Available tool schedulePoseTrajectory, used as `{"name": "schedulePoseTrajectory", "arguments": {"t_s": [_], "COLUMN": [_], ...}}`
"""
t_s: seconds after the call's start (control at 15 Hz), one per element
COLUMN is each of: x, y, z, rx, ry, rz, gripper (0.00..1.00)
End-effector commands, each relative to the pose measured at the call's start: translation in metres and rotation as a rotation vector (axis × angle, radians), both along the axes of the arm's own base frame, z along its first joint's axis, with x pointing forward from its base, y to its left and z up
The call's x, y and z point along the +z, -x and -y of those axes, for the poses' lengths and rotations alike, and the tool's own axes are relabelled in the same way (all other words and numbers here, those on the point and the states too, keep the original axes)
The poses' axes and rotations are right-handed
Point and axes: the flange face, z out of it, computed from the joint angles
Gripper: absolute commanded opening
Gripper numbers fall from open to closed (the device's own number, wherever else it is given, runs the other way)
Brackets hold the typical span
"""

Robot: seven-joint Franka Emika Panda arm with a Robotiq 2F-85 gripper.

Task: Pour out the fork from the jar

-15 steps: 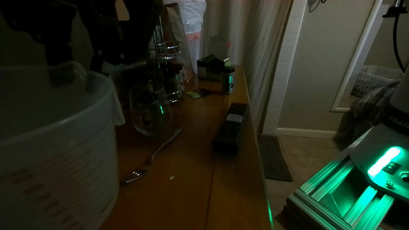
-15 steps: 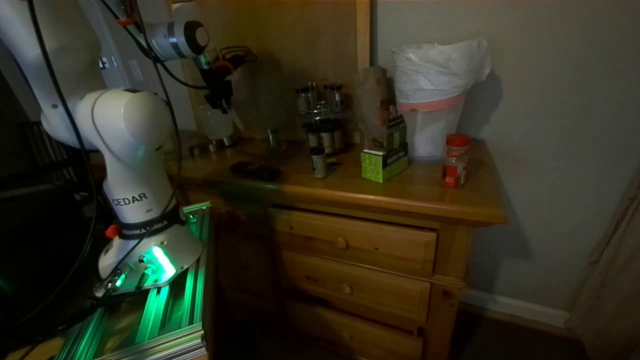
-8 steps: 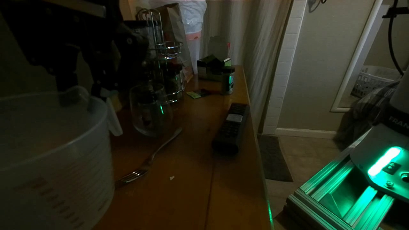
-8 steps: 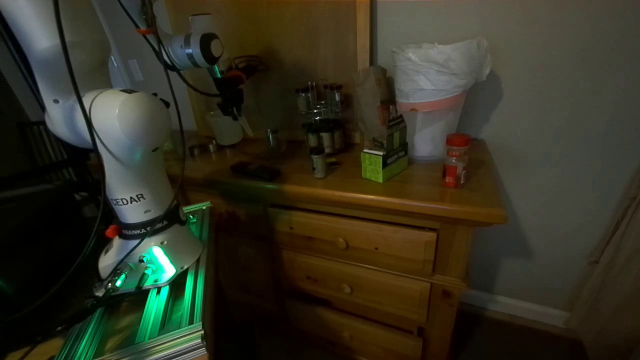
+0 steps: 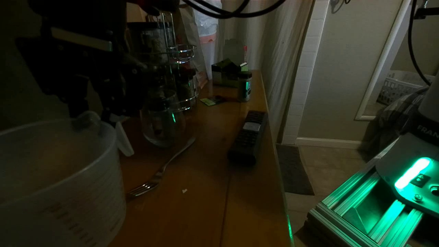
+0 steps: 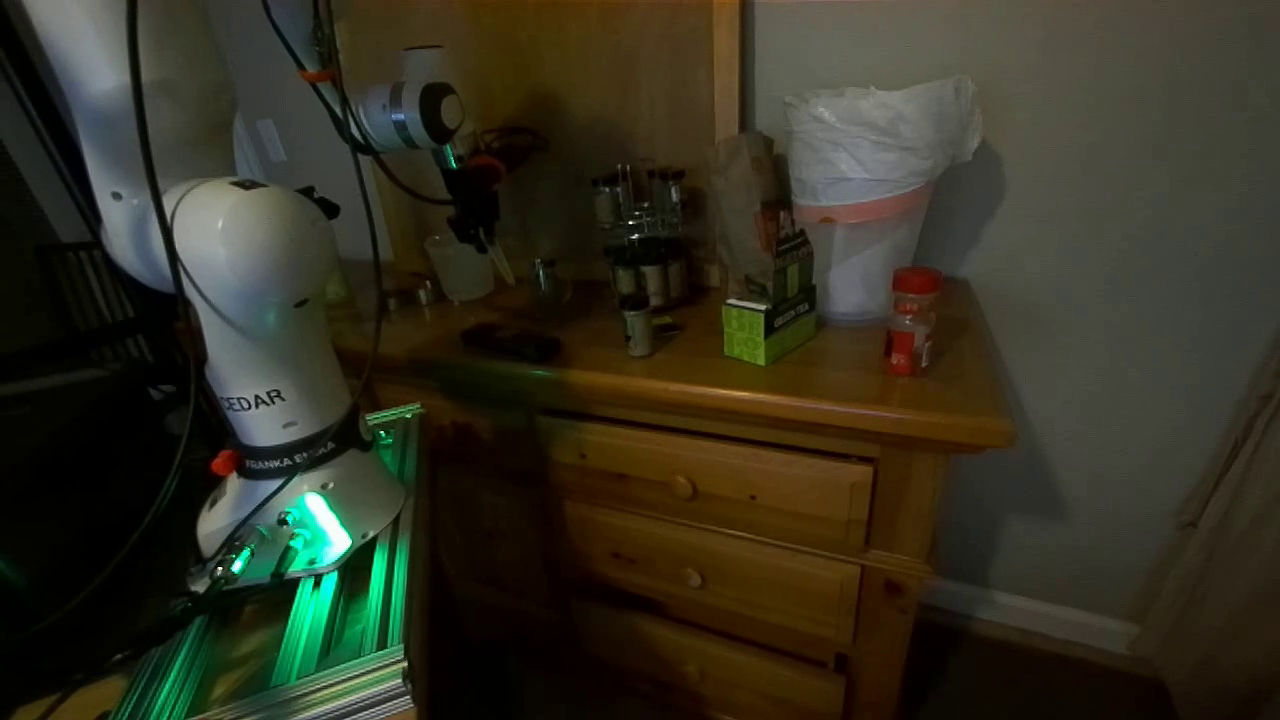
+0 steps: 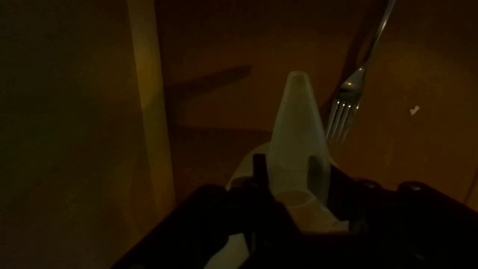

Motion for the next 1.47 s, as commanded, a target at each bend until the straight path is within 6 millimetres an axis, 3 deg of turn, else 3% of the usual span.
{"name": "schedulePoseTrajectory", "arguments": {"t_s": [0.0,0.07,0.13,0.27,0.53,0.73,1.07,1.33,1.4], "x": [-0.008,-0.01,-0.011,-0.006,0.009,0.029,0.071,0.086,0.08], "y": [-0.009,-0.011,-0.012,-0.014,-0.006,0.011,0.05,0.087,0.068], "z": [-0.003,-0.002,-0.001,0.002,0.008,0.02,0.069,0.111,0.081], "rx": [-0.001,-0.007,-0.009,-0.013,0.009,0.042,0.019,0.087,0.072], "ry": [0.03,0.037,0.04,0.037,0.033,0.043,0.029,0.011,0.039], "rz": [0.001,-0.002,-0.006,-0.001,0.013,0.023,0.122,0.297,0.209], "gripper": [0.1,0.1,0.6,0.66,0.95,1.0,1.0,1.0,1.0]}}
